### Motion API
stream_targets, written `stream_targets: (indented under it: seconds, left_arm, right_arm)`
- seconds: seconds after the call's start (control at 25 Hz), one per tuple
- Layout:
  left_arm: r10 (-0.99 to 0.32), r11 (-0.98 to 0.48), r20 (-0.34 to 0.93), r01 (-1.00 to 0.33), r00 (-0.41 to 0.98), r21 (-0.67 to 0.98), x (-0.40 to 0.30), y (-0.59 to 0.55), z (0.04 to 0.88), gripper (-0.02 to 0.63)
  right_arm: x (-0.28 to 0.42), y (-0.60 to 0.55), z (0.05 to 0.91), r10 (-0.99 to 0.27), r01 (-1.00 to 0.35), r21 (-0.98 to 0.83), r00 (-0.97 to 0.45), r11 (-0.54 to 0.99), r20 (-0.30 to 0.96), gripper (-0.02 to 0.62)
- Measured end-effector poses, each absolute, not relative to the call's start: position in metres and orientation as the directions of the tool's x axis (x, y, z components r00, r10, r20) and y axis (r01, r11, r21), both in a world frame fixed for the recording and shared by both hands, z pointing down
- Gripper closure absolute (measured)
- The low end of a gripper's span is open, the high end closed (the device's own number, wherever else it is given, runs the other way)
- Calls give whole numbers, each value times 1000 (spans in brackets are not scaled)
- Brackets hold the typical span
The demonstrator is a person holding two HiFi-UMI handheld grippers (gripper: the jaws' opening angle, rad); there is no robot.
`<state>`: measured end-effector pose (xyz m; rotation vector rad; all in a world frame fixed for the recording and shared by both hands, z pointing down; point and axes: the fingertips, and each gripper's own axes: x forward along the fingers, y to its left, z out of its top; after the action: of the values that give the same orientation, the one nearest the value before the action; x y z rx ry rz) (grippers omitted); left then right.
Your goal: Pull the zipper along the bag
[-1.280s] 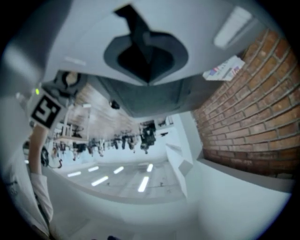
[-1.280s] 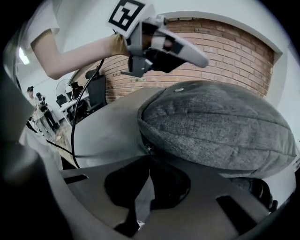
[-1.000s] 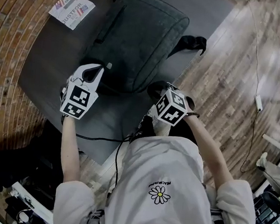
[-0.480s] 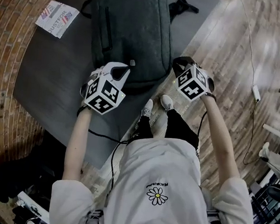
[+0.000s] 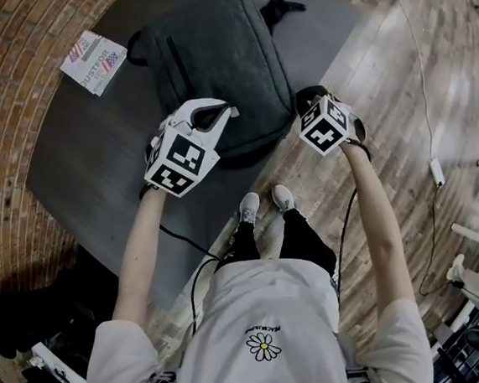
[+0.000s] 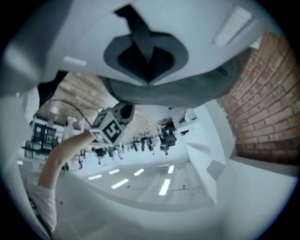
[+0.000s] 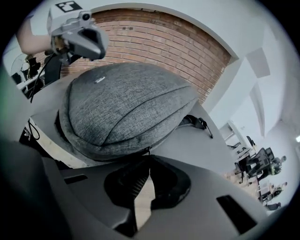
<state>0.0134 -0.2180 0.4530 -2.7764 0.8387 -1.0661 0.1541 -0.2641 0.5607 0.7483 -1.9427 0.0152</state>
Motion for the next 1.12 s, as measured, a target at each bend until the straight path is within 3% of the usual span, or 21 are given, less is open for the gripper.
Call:
stream_targets:
  seconds: [0.08,0.16,0.28,0.6,0.8,1.12]
  left_arm:
    - [-506,-850,679,-443,533,-286,6,-242,467,606]
    - [-446,-871,729,-438,519,-220,5,-256,488,606]
    - [-409,-875,712,-466,571,-129,8,-261,492,607]
    - [-420,-868,702,-481,575,-125,10,-262,496,607]
    - [-423,-867,690,-483,587,-120,10,-263,496,607]
    - [-407,-864,671,-499,620,-63,9,-262,499,607]
  right_arm:
    - [156,-261,562,-486,-490,305,-300,817,821,588]
    - [158,-257,563,-481,-489,300,-301,819,823,588]
    - [164,-251,567,-465,-492,282,-300,823,833,588]
    - [158,-202,566,-359,-486,150,-373,861,855,588]
    - [120,-149,565,-279,-466,42,-453,884,847,586]
    - [77,-122,555,-270,-525,-32,-487,850,831,583]
